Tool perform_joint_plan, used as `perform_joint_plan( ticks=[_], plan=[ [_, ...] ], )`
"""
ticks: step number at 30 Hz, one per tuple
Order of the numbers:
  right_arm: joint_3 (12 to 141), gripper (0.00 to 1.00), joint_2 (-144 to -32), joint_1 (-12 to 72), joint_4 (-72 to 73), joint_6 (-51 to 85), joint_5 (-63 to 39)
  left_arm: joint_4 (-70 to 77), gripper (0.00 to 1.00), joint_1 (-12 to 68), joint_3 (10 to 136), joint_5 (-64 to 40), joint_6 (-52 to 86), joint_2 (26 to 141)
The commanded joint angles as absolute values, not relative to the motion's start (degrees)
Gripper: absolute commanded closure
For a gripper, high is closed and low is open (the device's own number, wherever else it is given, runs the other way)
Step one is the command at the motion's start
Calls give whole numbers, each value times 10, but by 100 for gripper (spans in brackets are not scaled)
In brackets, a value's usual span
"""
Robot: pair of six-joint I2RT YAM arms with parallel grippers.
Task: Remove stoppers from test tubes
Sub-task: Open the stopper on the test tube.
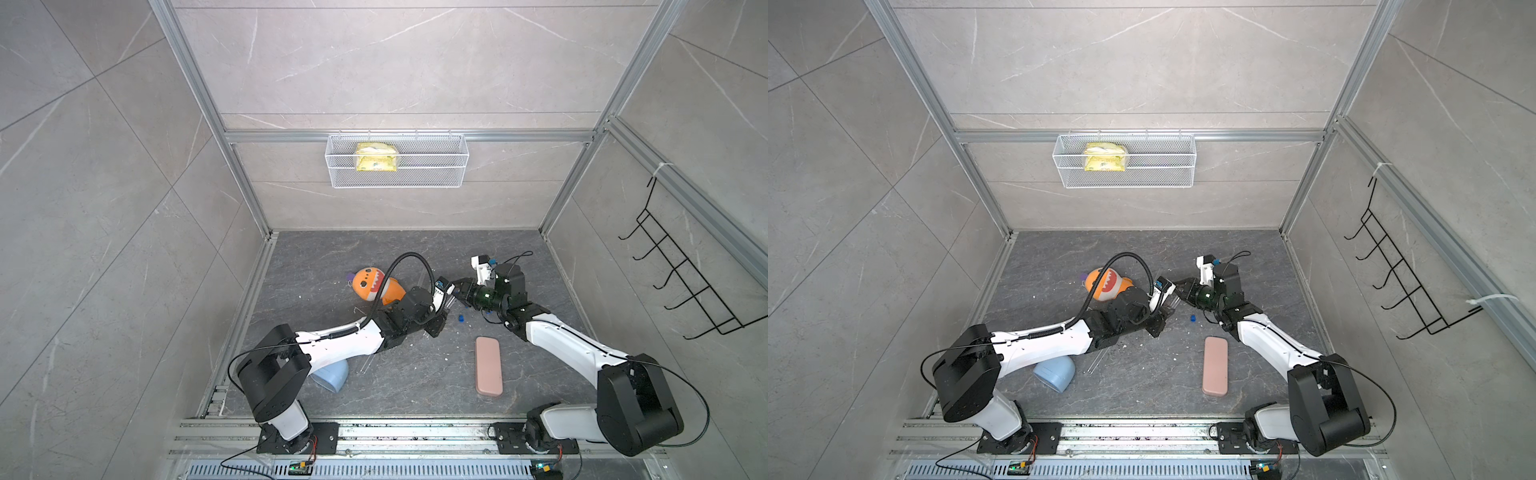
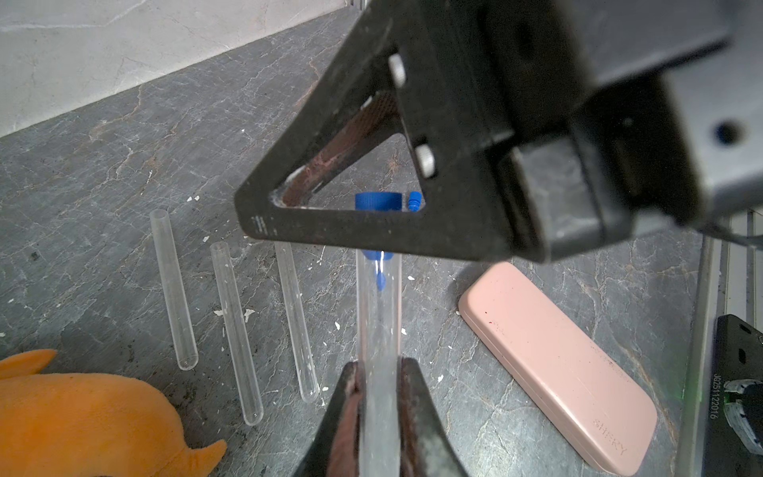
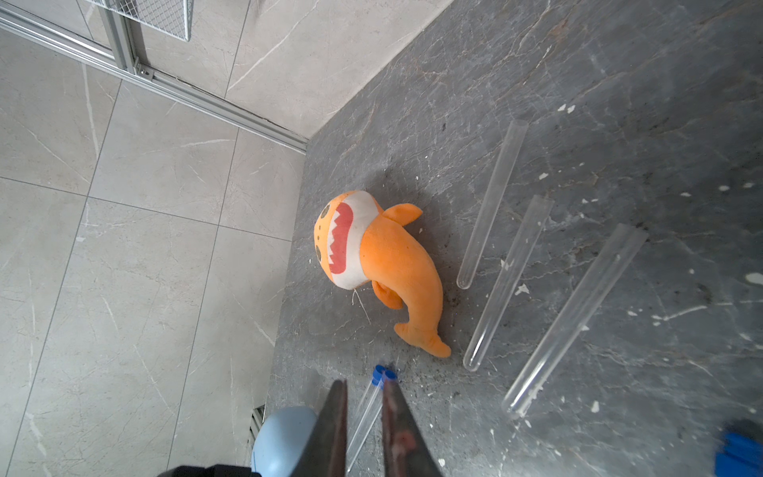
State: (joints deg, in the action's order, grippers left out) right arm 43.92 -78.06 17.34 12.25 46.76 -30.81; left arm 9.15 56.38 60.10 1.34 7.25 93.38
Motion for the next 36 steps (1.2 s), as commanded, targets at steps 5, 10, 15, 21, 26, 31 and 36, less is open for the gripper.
perform_joint_plan(
  ticks=[5,10,15,21,26,31,36],
  plan=[
    [455,81,-759,176,116,463,-297,96,96,566,604,12,70,941],
    [456,80,-758,176,113,462,-296,94,96,566,604,13,70,941],
    [456,80,-758,177,113,462,-298,93,97,566,605,14,70,941],
    [455,83,-764,178,115,463,-303,93,97,566,609,15,70,942],
    [453,87,-766,180,120,465,-301,93,97,566,612,14,69,943],
    [455,93,-764,180,117,461,-296,91,97,566,608,16,69,941],
    [458,99,-764,180,102,450,-279,90,97,566,604,15,71,937]
  ],
)
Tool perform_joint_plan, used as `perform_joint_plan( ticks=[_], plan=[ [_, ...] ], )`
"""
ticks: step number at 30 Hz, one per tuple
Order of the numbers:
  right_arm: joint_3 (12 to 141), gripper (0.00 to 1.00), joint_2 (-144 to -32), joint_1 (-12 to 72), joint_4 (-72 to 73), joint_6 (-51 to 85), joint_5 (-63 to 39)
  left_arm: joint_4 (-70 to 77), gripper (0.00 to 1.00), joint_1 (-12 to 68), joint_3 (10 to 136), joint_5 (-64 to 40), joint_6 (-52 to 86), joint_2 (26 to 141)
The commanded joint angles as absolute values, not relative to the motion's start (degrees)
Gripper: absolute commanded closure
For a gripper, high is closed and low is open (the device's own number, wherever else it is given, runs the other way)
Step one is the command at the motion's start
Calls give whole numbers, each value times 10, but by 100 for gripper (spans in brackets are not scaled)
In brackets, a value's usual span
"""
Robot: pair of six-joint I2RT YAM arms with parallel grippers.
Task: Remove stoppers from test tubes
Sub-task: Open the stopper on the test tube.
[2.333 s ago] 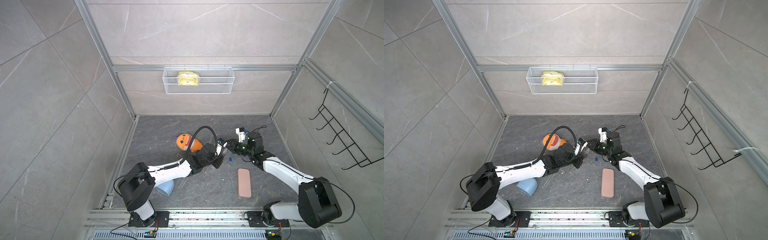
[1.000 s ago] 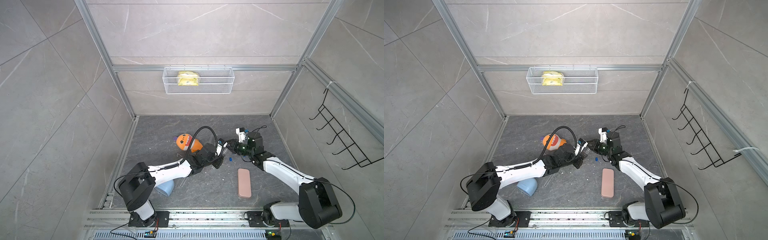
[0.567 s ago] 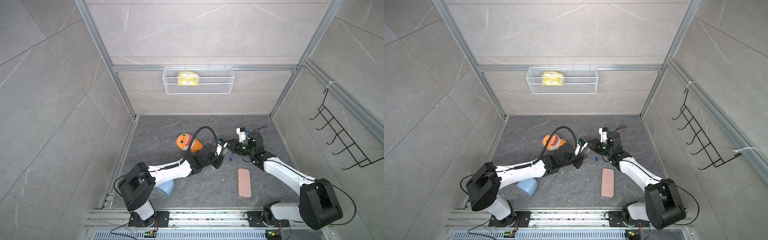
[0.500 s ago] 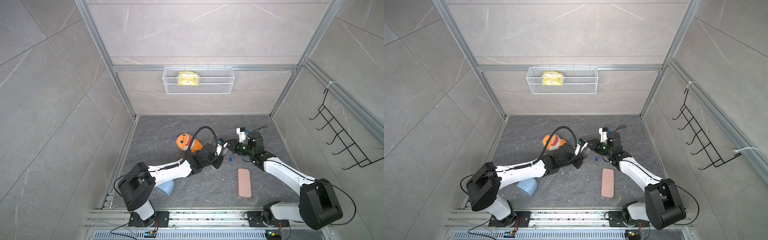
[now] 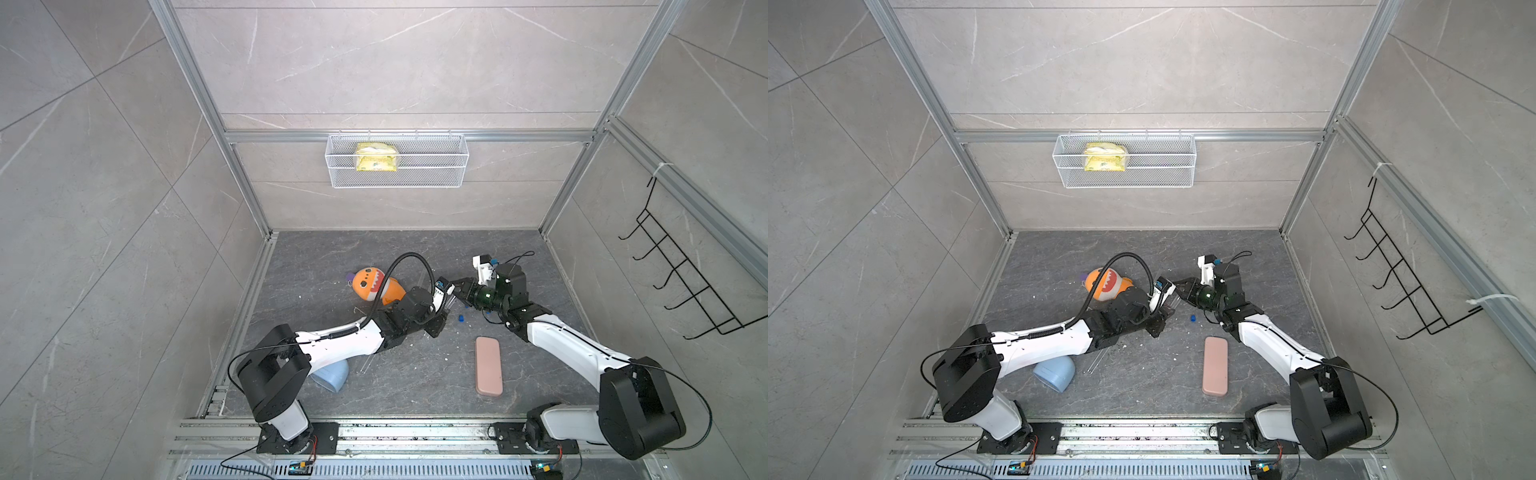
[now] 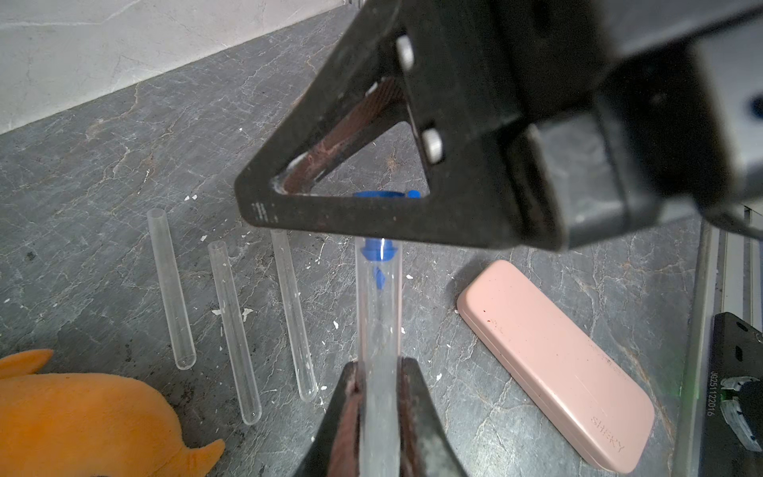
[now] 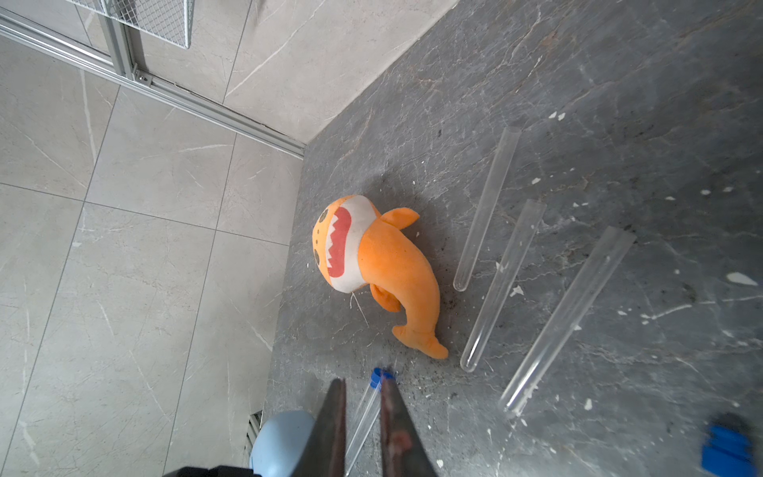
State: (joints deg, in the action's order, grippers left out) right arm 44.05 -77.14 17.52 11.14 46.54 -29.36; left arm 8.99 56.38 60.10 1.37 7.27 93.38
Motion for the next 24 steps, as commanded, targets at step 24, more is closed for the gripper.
perform_joint_plan(
  ticks=[24],
  plan=[
    [486,100,-754,183,33,392,-199,77,100,579,580,41,82,928]
  ],
)
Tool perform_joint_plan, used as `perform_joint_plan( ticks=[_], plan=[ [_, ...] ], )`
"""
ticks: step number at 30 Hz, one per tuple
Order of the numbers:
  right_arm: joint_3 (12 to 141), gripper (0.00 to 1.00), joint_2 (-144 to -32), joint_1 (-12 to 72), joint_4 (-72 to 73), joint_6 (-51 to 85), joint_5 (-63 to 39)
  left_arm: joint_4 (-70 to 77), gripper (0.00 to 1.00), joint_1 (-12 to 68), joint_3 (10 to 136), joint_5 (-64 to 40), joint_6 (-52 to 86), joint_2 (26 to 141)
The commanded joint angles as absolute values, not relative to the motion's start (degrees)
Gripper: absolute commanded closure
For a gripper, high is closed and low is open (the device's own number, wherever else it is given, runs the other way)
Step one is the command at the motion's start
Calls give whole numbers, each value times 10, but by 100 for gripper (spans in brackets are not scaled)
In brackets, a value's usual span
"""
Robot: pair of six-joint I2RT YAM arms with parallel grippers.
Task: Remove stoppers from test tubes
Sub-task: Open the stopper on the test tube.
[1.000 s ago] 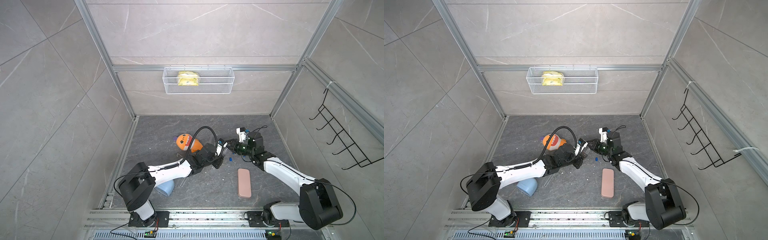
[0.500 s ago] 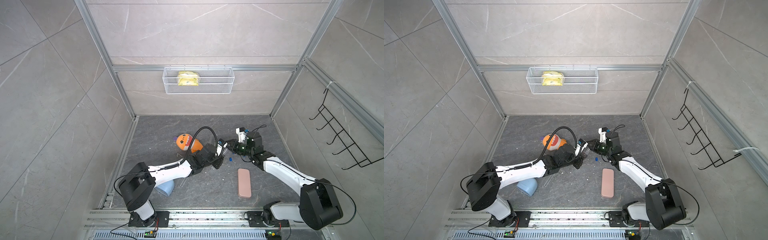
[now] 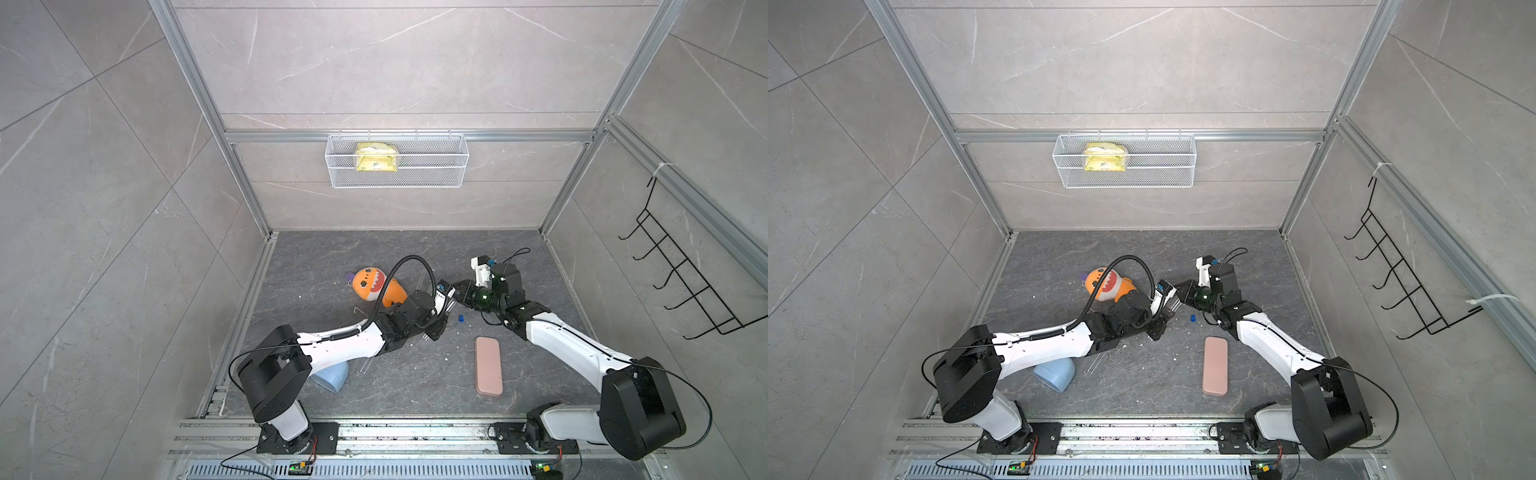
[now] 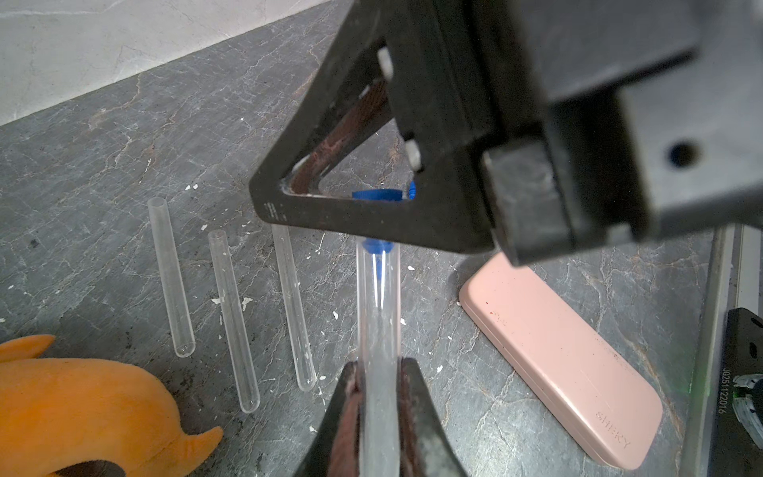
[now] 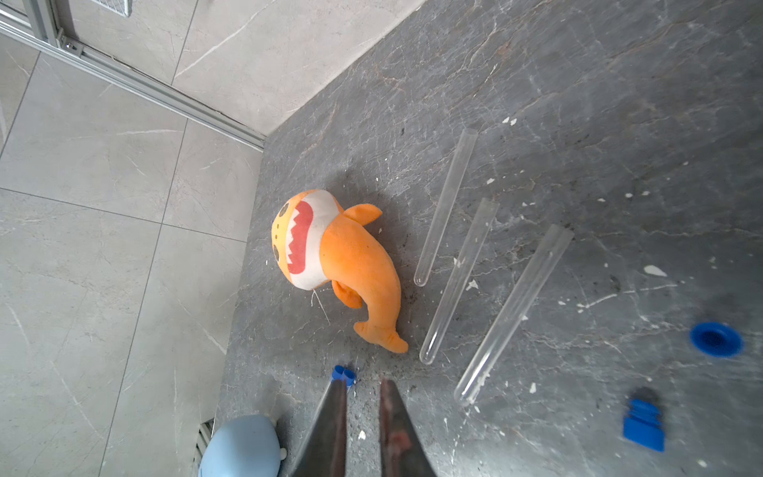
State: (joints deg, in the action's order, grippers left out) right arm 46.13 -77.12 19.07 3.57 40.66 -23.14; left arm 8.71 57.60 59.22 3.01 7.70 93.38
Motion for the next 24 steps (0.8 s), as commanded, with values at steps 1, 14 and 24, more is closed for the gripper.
perform_joint_plan(
  ticks=[1,14,24],
  plan=[
    [486,100,-754,183,34,394,-203,79,100,577,577,41,85,929],
    [487,100,-752,172,81,446,-262,95,100,556,542,42,98,927],
    [507,100,-726,151,1,383,-204,84,100,554,548,44,99,935]
  ],
)
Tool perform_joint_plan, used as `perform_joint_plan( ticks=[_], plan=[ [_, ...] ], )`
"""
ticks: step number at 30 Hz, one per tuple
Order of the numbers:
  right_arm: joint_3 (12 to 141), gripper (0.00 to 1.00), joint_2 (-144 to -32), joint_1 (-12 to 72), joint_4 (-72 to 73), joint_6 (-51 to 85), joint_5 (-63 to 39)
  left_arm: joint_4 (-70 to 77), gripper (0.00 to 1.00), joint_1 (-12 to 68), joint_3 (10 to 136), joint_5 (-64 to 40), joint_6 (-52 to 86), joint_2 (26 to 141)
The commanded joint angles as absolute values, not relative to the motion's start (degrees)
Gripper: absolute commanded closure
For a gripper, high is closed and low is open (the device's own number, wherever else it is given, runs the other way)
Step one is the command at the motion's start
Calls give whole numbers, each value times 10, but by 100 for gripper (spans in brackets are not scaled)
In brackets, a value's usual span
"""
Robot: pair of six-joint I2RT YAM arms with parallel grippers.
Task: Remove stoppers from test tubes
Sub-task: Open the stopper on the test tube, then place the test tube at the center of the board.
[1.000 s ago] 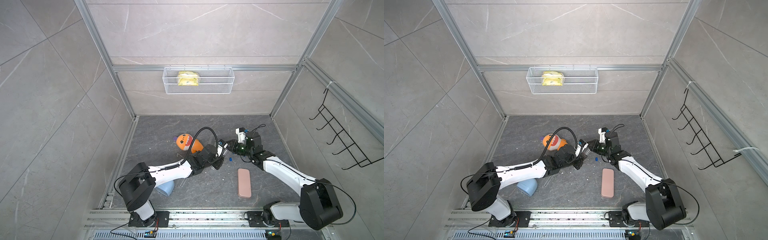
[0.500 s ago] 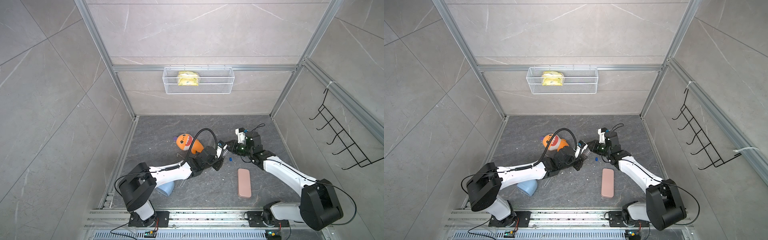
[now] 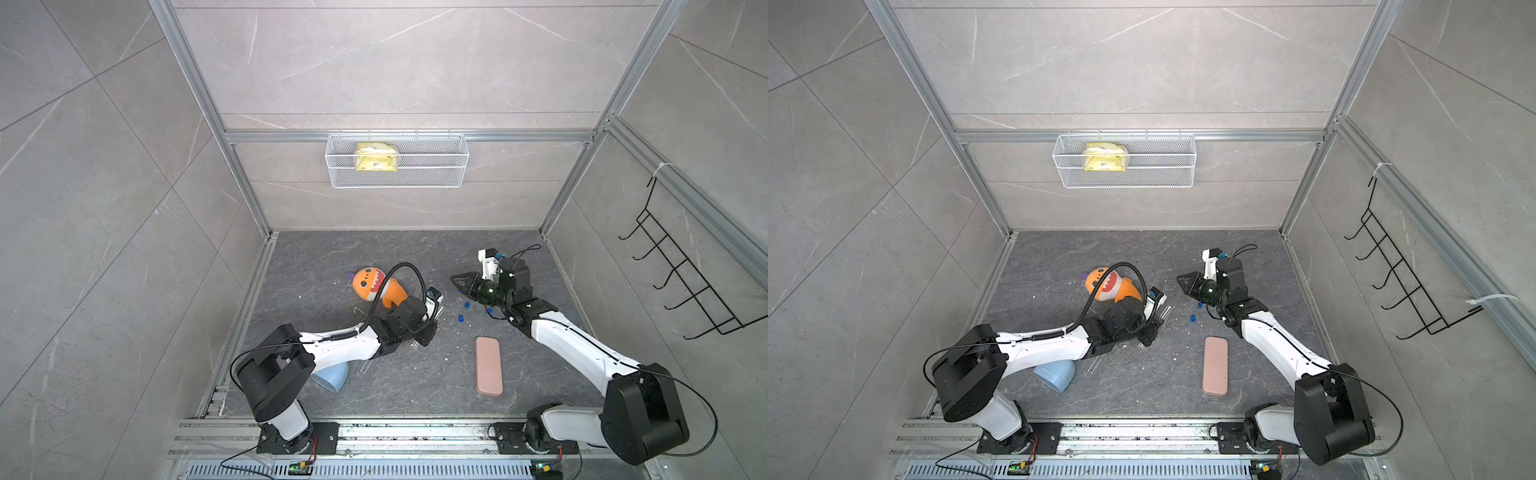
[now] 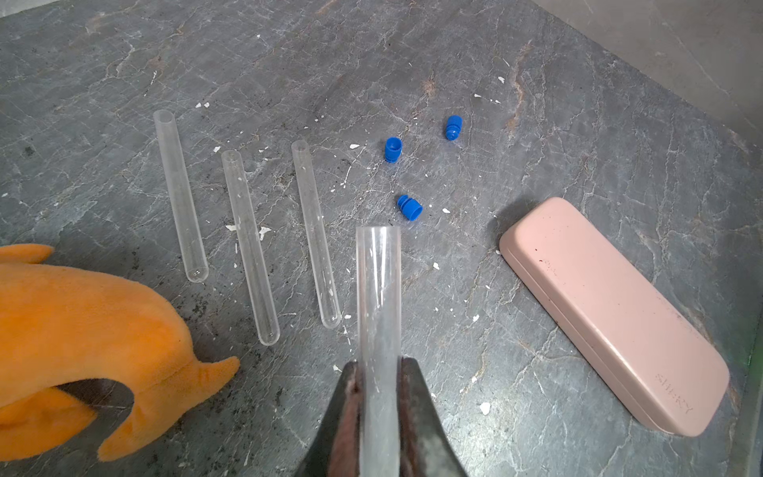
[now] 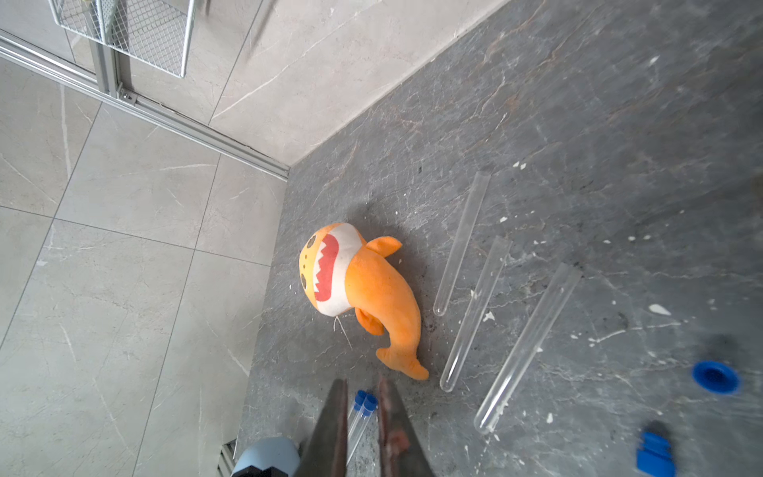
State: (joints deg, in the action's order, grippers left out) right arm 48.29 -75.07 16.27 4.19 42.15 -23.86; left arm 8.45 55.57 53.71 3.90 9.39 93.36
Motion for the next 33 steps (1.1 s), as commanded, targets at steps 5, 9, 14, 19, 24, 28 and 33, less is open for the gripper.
perform_joint_plan(
  ticks=[5,9,14,19,24,28,33],
  plan=[
    [530,100,-700,122,-98,326,-123,67,100,554,577,41,98,963],
    [536,100,-683,109,-142,297,-84,60,100,554,602,35,104,1000],
    [525,100,-677,102,-155,287,-75,38,100,552,619,62,122,1030],
    [513,100,-683,98,-148,288,-77,16,100,548,601,78,140,1026],
    [504,100,-693,98,-136,293,-83,9,100,548,559,90,163,1001],
    [501,100,-704,98,-124,301,-90,12,100,548,542,88,180,1006],
    [503,100,-710,98,-123,300,-90,18,100,547,534,88,191,1012]
  ],
)
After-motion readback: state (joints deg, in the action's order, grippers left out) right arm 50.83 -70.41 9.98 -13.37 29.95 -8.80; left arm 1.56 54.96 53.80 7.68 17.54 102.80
